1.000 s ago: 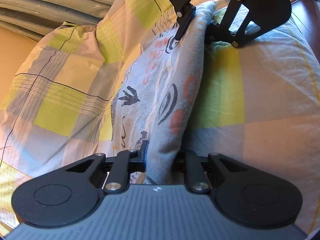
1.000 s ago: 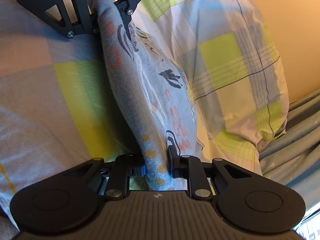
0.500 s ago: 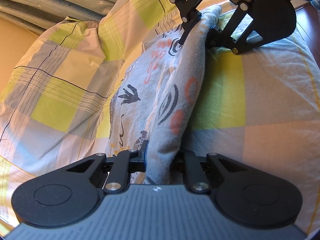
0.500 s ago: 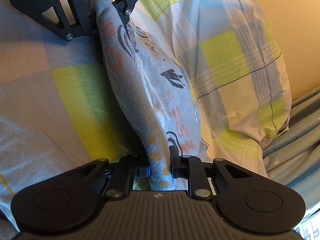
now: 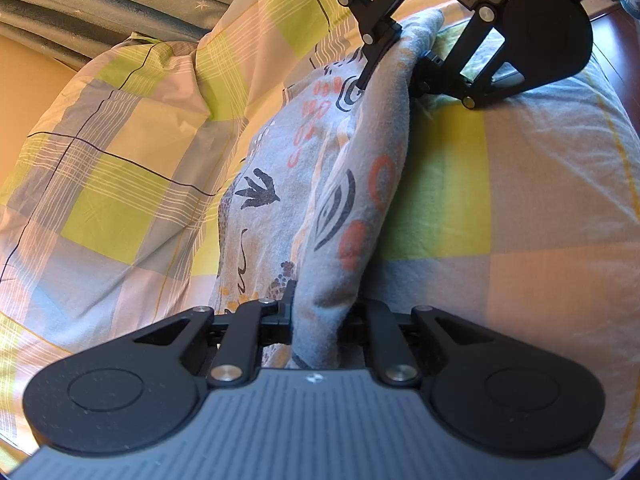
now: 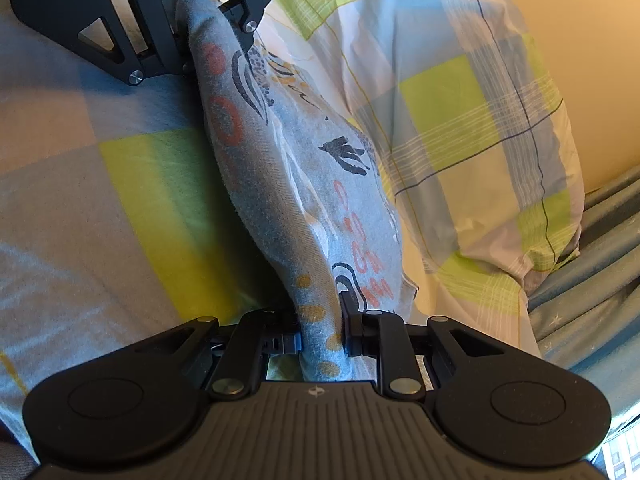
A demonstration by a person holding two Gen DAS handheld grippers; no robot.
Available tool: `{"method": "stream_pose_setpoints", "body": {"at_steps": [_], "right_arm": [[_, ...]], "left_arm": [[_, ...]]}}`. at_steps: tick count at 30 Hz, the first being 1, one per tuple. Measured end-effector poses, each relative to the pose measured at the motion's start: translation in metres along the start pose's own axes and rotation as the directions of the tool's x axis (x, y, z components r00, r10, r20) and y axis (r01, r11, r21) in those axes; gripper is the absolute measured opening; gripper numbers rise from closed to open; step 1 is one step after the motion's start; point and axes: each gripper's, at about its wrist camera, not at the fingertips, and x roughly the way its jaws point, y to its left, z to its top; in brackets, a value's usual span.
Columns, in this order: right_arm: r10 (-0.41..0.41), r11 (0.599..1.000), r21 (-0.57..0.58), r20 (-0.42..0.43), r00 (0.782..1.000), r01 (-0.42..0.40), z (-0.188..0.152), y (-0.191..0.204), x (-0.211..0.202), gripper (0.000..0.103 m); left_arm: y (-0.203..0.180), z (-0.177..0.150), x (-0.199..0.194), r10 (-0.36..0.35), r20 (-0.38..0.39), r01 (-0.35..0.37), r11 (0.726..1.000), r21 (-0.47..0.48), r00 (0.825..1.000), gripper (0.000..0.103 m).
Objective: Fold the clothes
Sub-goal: 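Hold the folded pants with both grippers and lift them off the sofa, then carry the held pants with both grippers toward the blanket-covered chair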
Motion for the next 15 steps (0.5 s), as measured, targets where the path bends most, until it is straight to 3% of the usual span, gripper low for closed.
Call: {"method": "stream_pose_setpoints", "body": {"at_steps": [3, 8, 15], "right_arm": [[-0.002, 1.000, 0.011, -0.007, 1.000, 0.002, 0.002, -0.003, -0.003, 0.013], [-0.013, 0.999, 0.032, -0.018, 1.000, 0.014, 0.005, -0.011, -0.009, 0.011], [-0.093, 0.995, 0.040, -0.034, 0.995, 0.094, 0.005, -0.047, -0.065, 0.010]], "left_arm": [[0.003, 0.000, -0.001, 0.003, 0.004, -0.003, 1.000, 0.008, 1.000, 0.008], [0.011, 0.003, -0.011, 0.053, 0.035, -0.055, 0.997, 0.059, 0.998, 0.008], [0.030, 0.030, -0.057, 0.100, 0.141, -0.114, 0.989, 0.098, 0.985, 0.008]]}}
